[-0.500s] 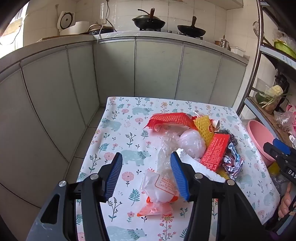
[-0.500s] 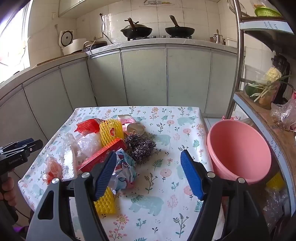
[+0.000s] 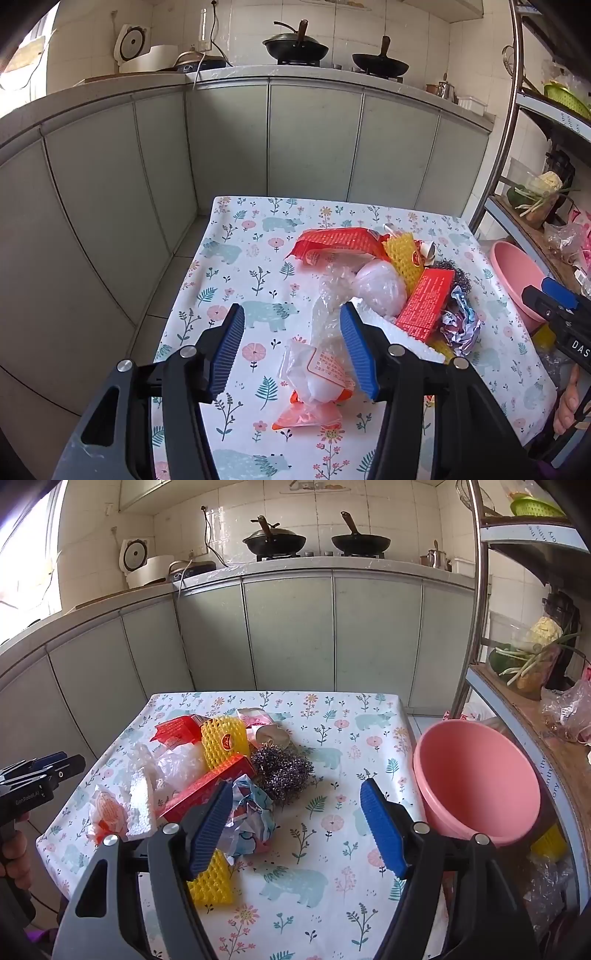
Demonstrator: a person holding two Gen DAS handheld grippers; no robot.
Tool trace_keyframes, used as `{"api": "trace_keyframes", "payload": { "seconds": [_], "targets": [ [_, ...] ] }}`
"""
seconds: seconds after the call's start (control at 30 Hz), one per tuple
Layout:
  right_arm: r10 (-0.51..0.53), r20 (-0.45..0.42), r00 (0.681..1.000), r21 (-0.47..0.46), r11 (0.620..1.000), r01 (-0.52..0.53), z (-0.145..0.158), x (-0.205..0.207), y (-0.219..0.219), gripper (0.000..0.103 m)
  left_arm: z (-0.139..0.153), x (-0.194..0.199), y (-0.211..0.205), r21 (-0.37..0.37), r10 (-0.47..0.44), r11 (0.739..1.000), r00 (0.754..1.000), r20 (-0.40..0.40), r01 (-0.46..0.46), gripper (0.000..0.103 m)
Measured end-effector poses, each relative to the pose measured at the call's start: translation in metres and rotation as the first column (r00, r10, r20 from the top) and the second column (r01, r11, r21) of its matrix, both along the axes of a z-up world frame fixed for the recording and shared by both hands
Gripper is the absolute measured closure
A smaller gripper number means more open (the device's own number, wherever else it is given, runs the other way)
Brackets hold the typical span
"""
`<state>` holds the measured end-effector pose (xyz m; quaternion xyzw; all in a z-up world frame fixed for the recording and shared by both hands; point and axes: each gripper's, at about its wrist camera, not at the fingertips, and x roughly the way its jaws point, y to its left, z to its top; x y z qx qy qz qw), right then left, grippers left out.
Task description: Collect trash
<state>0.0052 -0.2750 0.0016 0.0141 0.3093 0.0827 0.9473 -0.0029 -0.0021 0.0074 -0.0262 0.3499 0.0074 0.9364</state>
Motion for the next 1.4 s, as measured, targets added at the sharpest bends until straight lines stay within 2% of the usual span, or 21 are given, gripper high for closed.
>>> {"api": "trace_keyframes", "payload": {
  "seconds": [0.7, 1.03, 1.27, 1.4],
  "targets": [
    [0.009, 0.014, 1.000, -0.008, 1.000, -0.009, 0.008, -0.003, -0.002, 0.031, 0.004, -0.006, 0.001, 0.003, -0.007, 1.000, 1.000, 0.022, 0.007, 0.049],
    [0.006, 0.031, 1.000, 0.003, 1.000, -0.006, 0.013, -0.009, -0.005, 0.031, 0.006, -0.012, 0.009, -0.025, -0.011, 1.000, 0.999, 0.033, 0.011, 0.049],
    [0.015, 0.041, 0.999, 0.011, 1.000, -0.015, 0.013, -0.013, -0.004, 0.031, 0.008, -0.022, 0.013, -0.025, -0.040, 0.999, 0.998, 0.045, 0.041, 0.046],
    [0.023, 0.032, 0.999, 0.024, 0.999, -0.024, 0.010, -0.014, -0.006, 0.031, 0.003, -0.027, 0.014, -0.031, -0.063, 0.997, 0.998, 0.018, 0.064, 0.045]
  ]
}}
